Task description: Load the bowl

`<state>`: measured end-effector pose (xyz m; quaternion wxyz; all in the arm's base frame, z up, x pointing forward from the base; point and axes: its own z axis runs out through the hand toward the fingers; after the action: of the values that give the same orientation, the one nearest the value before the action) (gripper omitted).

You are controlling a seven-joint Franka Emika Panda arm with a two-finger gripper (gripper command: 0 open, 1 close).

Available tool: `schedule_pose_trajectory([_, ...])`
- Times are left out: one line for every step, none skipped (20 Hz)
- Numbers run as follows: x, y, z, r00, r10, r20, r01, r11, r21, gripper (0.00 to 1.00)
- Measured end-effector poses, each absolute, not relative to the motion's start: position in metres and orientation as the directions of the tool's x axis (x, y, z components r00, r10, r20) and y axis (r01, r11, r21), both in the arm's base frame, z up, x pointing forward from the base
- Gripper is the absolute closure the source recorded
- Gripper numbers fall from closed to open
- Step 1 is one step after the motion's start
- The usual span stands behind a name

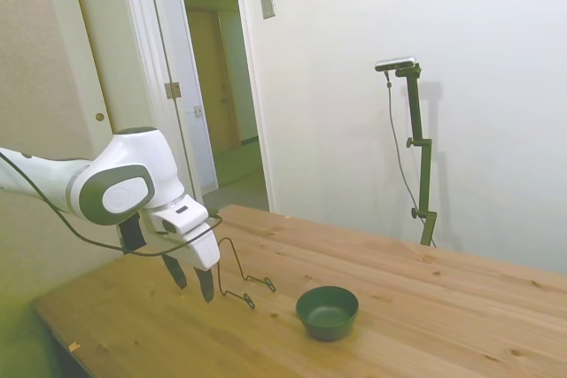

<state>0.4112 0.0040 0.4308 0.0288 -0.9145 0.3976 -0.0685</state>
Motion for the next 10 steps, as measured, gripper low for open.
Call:
schedule_pose_trajectory([0.412, 0.004, 0.431, 0.674, -0.731, 0.102, -0.723, -0.682, -0.107, 0.0])
schedule_pose_trajectory([0.412, 0.004, 0.431, 0.674, -0.732, 0.102, -0.724, -0.682, -0.107, 0.0])
schedule_pose_trajectory([0.412, 0.003, 0.431, 0.674, -0.732, 0.102, -0.724, -0.681, -0.107, 0.0])
schedule_pose_trajectory([0.413, 0.003, 0.431, 0.672, -0.733, 0.101, -0.725, -0.68, -0.107, 0.0])
schedule_pose_trajectory([0.415, 0.0, 0.431, 0.67, -0.736, 0.1, -0.728, -0.677, -0.107, 0.0])
schedule_pose_trajectory([0.417, -0.004, 0.431, 0.665, -0.74, 0.102, -0.732, -0.673, -0.106, 0.0])
schedule_pose_trajectory([0.42, -0.011, 0.434, 0.656, -0.747, 0.107, -0.739, -0.665, -0.107, 0.0])
schedule_pose_trajectory([0.425, -0.021, 0.438, 0.646, -0.754, 0.115, -0.747, -0.656, -0.107, 0.0])
schedule_pose_trajectory([0.43, -0.035, 0.443, 0.634, -0.763, 0.128, -0.756, -0.646, -0.105, 0.0])
schedule_pose_trajectory([0.436, -0.047, 0.448, 0.626, -0.767, 0.137, -0.762, -0.64, -0.1, 0.0])
